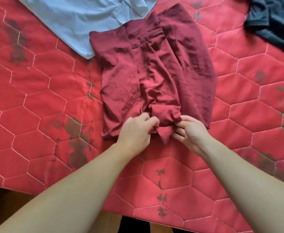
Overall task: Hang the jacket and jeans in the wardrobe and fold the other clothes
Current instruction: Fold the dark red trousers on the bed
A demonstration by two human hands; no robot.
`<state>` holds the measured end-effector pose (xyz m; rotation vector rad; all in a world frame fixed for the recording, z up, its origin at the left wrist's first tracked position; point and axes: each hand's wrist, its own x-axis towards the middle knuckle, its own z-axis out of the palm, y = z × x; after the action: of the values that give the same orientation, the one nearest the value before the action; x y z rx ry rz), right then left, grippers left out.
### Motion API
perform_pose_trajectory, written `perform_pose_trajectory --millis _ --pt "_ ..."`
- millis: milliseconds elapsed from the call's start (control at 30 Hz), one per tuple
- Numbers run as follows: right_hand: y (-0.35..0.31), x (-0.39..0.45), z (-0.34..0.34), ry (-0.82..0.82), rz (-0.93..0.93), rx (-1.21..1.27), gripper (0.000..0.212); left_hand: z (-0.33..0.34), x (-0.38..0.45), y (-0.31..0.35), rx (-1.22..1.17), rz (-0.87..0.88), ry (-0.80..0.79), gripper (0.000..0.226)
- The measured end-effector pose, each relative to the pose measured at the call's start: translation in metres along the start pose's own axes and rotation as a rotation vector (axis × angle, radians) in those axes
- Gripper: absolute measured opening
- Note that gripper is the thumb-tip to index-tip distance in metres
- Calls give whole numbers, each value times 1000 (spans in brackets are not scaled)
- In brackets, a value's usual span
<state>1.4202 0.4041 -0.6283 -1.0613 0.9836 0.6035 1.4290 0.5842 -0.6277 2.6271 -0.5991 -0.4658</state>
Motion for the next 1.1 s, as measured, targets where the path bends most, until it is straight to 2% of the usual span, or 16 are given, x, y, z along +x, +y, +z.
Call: perform_pose_trajectory --millis 100,167,267,367,500,600,667,733,800,867,900,967,1033,1067,1100 --pt "4 -2 -5 140 -105 -221 26 11 1 9 78 112 -33 36" --pt "5 -5 -6 203 -145 -261 23 16 3 17 89 110 -40 38" --pt "4 -10 -11 213 -197 -376 7 19 8 21 -43 -97 2 38" --pt "1 -14 -15 101 -261 -606 9 18 8 22 -237 -203 -17 40" --pt "-7 -18 -12 34 -270 -624 19 6 9 26 -656 -476 51 41" --pt "-24 -25 -1 -94 -119 -326 20 -2 18 19 -880 -596 36 22" --pt "-35 -28 6 -109 -44 -220 26 -4 23 14 -861 -592 -2 16" --pt "-40 -24 7 -5 -114 -274 32 -2 28 10 -746 -619 -19 17" --pt "-37 -21 8 106 -304 -375 26 0 31 8 -687 -715 -3 21" --pt "-29 -18 5 139 -571 -664 38 2 34 7 -722 -798 8 19" --pt "-24 -15 3 112 -643 -831 48 2 36 7 -744 -826 -4 19" --pt "-17 -8 2 13 -671 -1054 56 1 38 8 -856 -859 -8 23" --pt "-16 2 3 14 -692 -1148 27 -4 39 11 -1041 -876 22 26" --pt "-18 7 5 52 -675 -1077 16 -6 38 13 -1095 -859 53 25" --pt "-23 11 8 101 -602 -887 24 -8 35 14 -1076 -820 110 20"
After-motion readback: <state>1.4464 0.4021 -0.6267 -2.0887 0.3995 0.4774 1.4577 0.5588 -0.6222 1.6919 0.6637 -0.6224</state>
